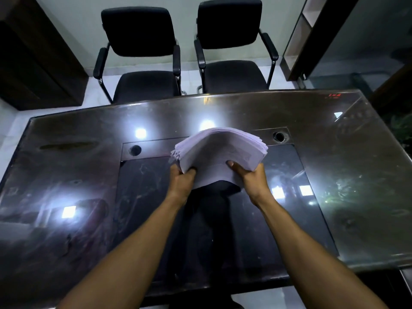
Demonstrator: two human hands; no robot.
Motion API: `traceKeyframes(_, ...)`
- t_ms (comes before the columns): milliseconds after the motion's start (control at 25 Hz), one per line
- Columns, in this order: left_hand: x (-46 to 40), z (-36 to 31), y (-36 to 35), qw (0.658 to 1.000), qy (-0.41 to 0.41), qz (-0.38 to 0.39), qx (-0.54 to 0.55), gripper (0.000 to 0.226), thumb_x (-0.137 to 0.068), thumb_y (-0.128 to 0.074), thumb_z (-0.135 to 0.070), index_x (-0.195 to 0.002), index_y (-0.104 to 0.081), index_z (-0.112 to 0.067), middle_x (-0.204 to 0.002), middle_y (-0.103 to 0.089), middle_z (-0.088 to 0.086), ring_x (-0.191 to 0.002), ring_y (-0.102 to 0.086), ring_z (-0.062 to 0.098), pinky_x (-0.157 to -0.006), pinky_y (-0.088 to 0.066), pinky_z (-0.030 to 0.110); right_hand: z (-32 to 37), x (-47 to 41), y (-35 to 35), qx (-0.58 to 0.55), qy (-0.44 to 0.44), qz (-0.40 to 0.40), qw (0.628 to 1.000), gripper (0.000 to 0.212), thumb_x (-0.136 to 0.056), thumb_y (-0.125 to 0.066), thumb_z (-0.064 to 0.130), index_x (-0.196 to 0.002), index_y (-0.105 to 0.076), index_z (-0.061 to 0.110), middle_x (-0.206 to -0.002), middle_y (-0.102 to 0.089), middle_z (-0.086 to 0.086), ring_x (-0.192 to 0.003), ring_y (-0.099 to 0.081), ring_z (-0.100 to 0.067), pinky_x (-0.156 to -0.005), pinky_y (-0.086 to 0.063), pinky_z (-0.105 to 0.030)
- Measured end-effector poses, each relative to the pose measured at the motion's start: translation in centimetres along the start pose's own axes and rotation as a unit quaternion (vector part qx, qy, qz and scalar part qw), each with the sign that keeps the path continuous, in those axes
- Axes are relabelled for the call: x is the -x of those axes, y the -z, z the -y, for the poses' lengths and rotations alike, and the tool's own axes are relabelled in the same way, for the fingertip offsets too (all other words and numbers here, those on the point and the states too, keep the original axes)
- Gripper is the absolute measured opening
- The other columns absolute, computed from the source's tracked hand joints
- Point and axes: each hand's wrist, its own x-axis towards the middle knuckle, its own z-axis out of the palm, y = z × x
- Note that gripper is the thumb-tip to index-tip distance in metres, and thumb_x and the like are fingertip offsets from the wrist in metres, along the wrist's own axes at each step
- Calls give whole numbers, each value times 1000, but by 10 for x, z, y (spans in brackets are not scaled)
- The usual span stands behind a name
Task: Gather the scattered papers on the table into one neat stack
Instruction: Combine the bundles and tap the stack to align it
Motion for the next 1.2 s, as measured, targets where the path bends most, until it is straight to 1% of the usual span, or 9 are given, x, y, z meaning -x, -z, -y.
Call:
traceKeyframes(120, -2, -2, -2, 999, -12, -24, -19, 38, -86, -57, 13, -95, -64, -23, -82, -66, -15, -80, -63, 8, -65, -48, 8, -2, 3, -4, -1, 16, -22, 1000, 13, -85, -82, 9, -90, -73, 17, -91, -75, -1, -84, -70, -15, -79, -57, -40)
traceKeyframes(280, 2, -1, 6, 1000, -14, 6, -26, 51, -83, -54, 22, -82, -64, -28, -63, -68, -25, -60, -59, -11, -61, -48, 10, -19, 6, 10, 14, -8, -28, 999, 21, -83, -85, 15, -101, -75, 10, -96, -79, -4, -92, -75, -23, -80, -61, -41)
traceKeyframes(400, -1, 7, -2, 1000, 4, -10, -29, 32, -78, -56, 0, -66, -61, -29, -69, -61, -12, -65, -53, 4, -65, -47, 27, -27, 4, -1, 38, -24, -51, 998, 23, -83, -85, 24, -100, -75, 11, -93, -79, -1, -90, -74, -18, -79, -61, -41)
traceKeyframes(480, 3, 11, -14, 1000, 6, -13, -28, 20, -76, -53, -11, -69, -64, -27, -75, -56, -2, -71, -49, 12, -65, -42, 32, -29, 9, -15, 30, -19, -77, 996, 26, -87, -82, 29, -105, -74, 12, -95, -78, -1, -92, -74, -15, -79, -60, -38)
traceKeyframes(600, 13, 2, -27, 998, 8, -56, -3, 24, -86, -55, 2, -67, -58, -14, -67, -55, -5, -64, -47, 6, -59, -44, 26, -25, 13, -22, 7, 23, -124, 992, 30, -91, -77, 29, -116, -71, 13, -105, -77, -1, -100, -72, -14, -84, -58, -32)
traceKeyframes(680, 15, -2, -32, 995, 27, -89, 20, 35, -89, -55, 10, -71, -57, -20, -70, -60, -8, -66, -53, 4, -60, -47, 15, -27, 13, -22, 7, 64, -121, 991, 32, -92, -77, 24, -121, -69, 13, -110, -75, -1, -105, -71, -15, -88, -57, -31)
traceKeyframes(840, 20, 21, -37, 995, 75, -51, 37, 34, -84, -56, 13, -86, -71, -18, -80, -76, -6, -84, -70, 22, -79, -59, 38, -44, 23, -23, 53, 19, -77, 995, 22, -89, -80, 20, -108, -73, 27, -101, -77, 3, -98, -73, -13, -88, -59, -48)
traceKeyframes(1040, 18, 7, -22, 999, 11, -14, 27, 43, -81, -61, 10, -85, -76, -30, -78, -75, -15, -77, -68, 7, -72, -58, 27, -32, 14, -1, 12, 35, -64, 997, 33, -82, -84, 26, -112, -72, 19, -104, -77, -3, -101, -74, -20, -86, -60, -46)
traceKeyframes(1200, 17, 9, -26, 997, 41, -58, -7, 38, -85, -54, 13, -69, -64, -20, -73, -61, -3, -77, -54, 18, -67, -46, 33, -29, 21, -2, 35, 14, -67, 997, 10, -88, -81, 25, -90, -75, 33, -87, -78, 7, -87, -74, -10, -78, -60, -41)
